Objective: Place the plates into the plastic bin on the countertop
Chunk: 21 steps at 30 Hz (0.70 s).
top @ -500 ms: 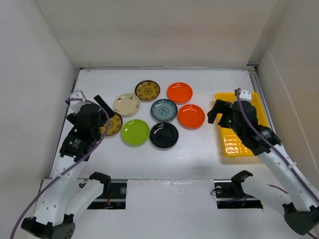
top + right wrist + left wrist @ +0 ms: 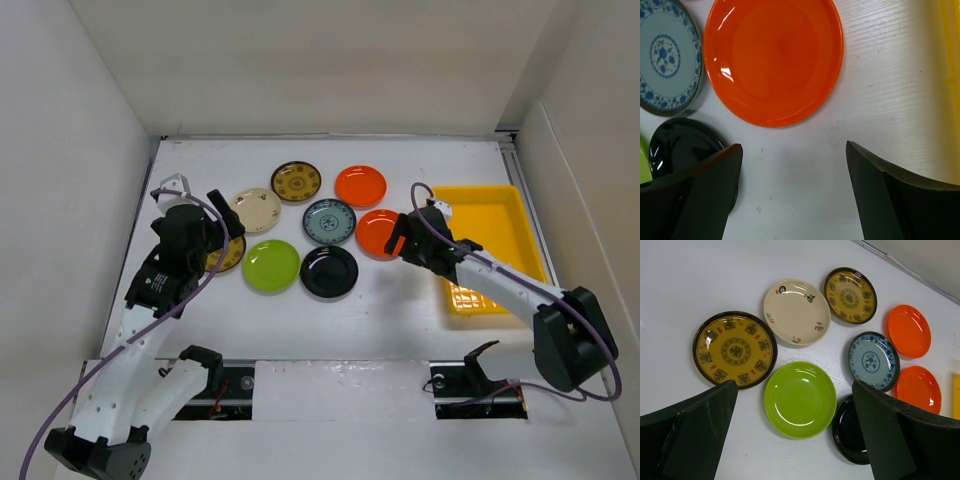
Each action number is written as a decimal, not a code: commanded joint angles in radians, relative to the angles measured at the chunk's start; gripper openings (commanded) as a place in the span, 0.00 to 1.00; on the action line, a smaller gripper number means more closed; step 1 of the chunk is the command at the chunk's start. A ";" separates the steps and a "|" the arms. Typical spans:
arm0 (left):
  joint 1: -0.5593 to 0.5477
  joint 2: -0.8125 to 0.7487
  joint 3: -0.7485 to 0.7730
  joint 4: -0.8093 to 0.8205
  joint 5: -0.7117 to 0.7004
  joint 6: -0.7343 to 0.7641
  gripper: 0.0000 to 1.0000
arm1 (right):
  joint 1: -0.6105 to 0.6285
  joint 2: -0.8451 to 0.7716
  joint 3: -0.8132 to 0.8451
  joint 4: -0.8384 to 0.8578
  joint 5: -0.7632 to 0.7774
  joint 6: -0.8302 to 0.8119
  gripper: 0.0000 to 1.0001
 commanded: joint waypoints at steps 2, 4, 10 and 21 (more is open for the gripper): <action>-0.001 -0.005 -0.014 0.048 0.052 0.029 1.00 | 0.024 0.099 0.037 0.131 0.104 0.145 0.89; -0.001 -0.014 -0.014 0.048 0.061 0.029 1.00 | 0.024 0.140 0.061 0.140 0.147 0.176 0.87; -0.023 -0.032 -0.014 0.048 0.051 0.029 1.00 | 0.004 0.260 0.081 0.131 0.177 0.248 0.84; -0.032 -0.032 -0.014 0.048 0.051 0.029 1.00 | -0.044 0.355 0.090 0.155 0.146 0.313 0.46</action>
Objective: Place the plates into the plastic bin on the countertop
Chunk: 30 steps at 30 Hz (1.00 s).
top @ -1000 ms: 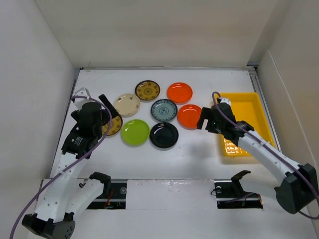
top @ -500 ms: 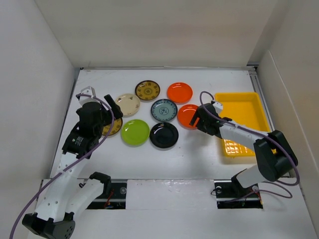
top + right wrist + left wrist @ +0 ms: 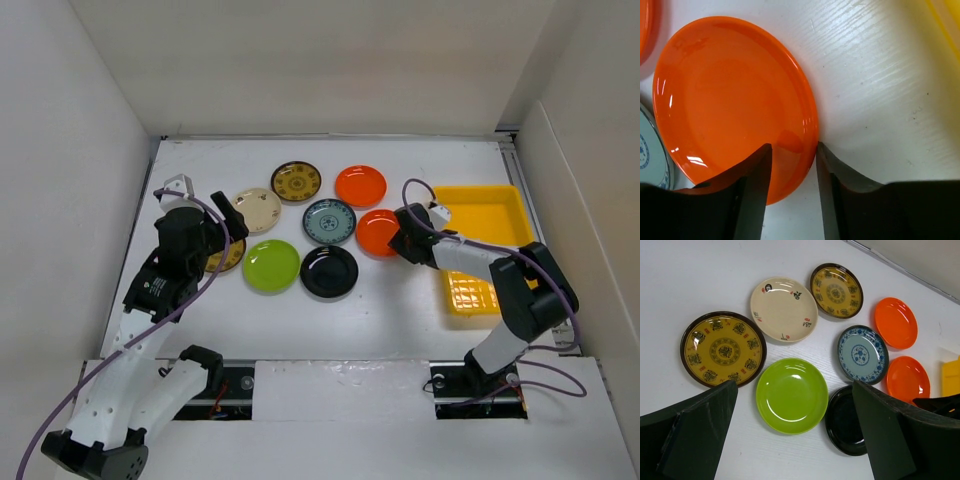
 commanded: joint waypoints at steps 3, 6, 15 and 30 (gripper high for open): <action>-0.005 -0.011 -0.013 0.039 0.003 0.014 1.00 | -0.026 0.068 0.033 0.019 -0.035 0.035 0.32; -0.005 -0.011 -0.013 0.039 -0.007 0.014 1.00 | -0.026 0.095 0.033 0.019 -0.046 0.035 0.21; -0.014 -0.002 -0.013 0.039 -0.007 0.014 1.00 | -0.017 0.019 0.021 -0.016 -0.011 0.092 0.00; -0.014 0.018 -0.013 0.039 -0.007 0.014 1.00 | -0.196 -0.509 0.157 -0.322 0.201 -0.057 0.00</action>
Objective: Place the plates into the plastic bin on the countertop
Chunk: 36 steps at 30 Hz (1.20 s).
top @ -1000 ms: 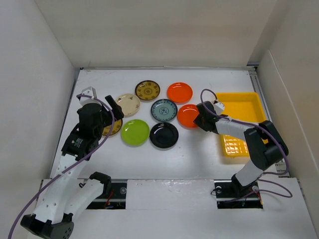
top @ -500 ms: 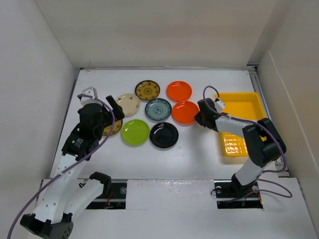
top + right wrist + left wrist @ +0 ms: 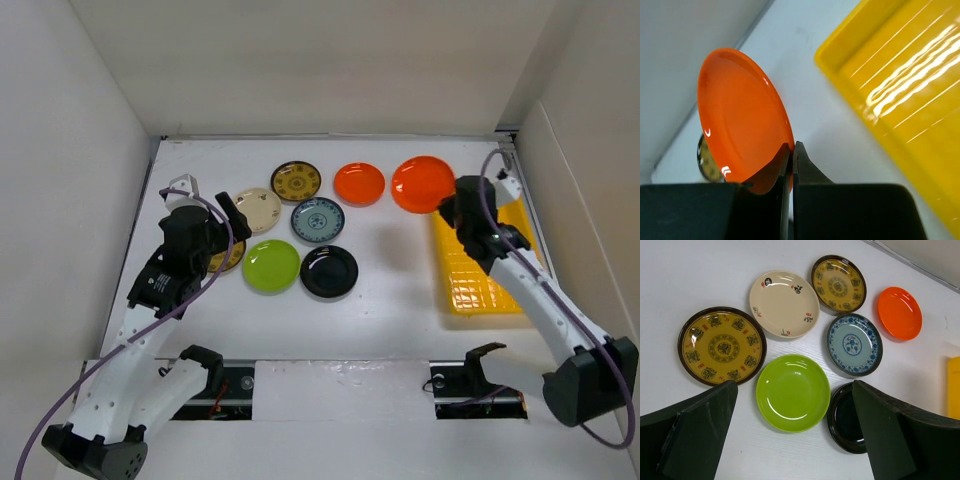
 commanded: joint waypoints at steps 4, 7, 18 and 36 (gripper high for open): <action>-0.002 0.005 -0.002 0.033 -0.006 0.014 1.00 | -0.296 -0.123 -0.044 -0.133 0.029 -0.057 0.00; -0.002 0.005 -0.002 0.033 0.005 0.014 1.00 | -0.447 -0.160 -0.115 -0.065 -0.025 -0.089 0.00; -0.002 -0.004 -0.002 0.033 0.023 0.014 1.00 | -0.650 0.067 -0.137 0.079 -0.224 -0.175 0.00; -0.002 -0.003 -0.011 0.033 0.023 0.014 1.00 | -0.523 -0.046 -0.109 0.136 -0.227 -0.186 0.82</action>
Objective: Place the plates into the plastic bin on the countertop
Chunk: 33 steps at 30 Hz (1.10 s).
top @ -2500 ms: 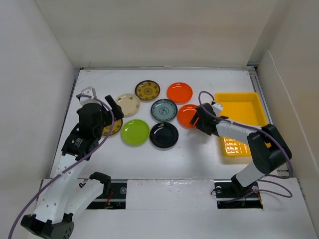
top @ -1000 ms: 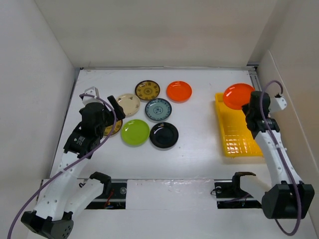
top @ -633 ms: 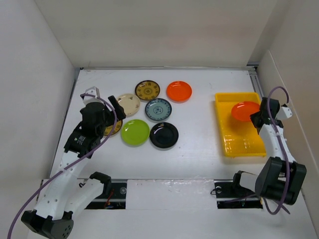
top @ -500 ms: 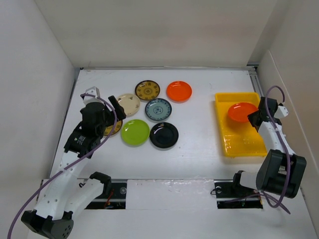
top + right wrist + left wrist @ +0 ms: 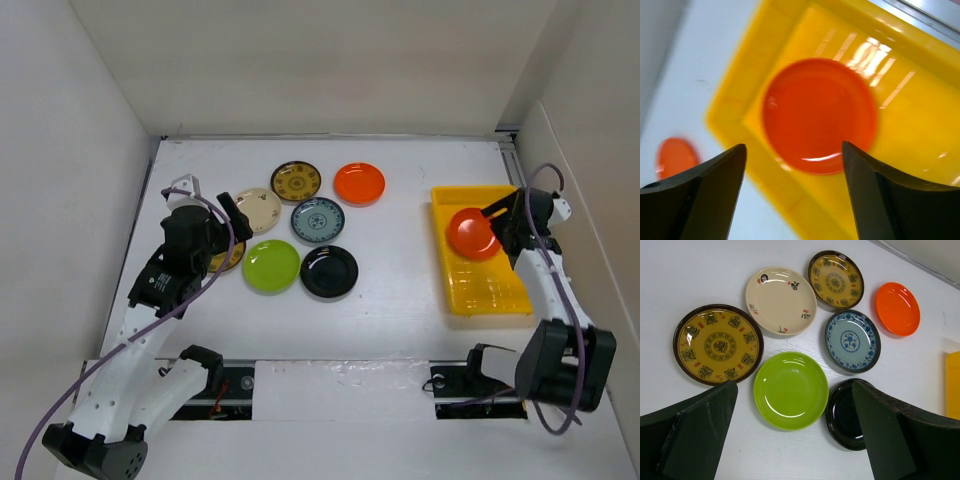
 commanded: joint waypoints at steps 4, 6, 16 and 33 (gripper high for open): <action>-0.002 0.012 -0.009 0.033 0.003 0.014 1.00 | 0.290 -0.153 0.134 0.126 0.032 -0.085 1.00; -0.002 0.012 -0.009 0.033 0.003 0.014 1.00 | 0.341 -0.021 0.214 0.142 -0.057 -0.198 1.00; -0.002 0.058 -0.009 0.033 0.013 0.014 1.00 | 0.467 0.687 0.814 -0.022 -0.314 -0.297 0.97; -0.002 0.076 0.001 0.042 0.060 0.032 1.00 | 0.461 1.076 1.149 -0.206 -0.347 -0.288 0.90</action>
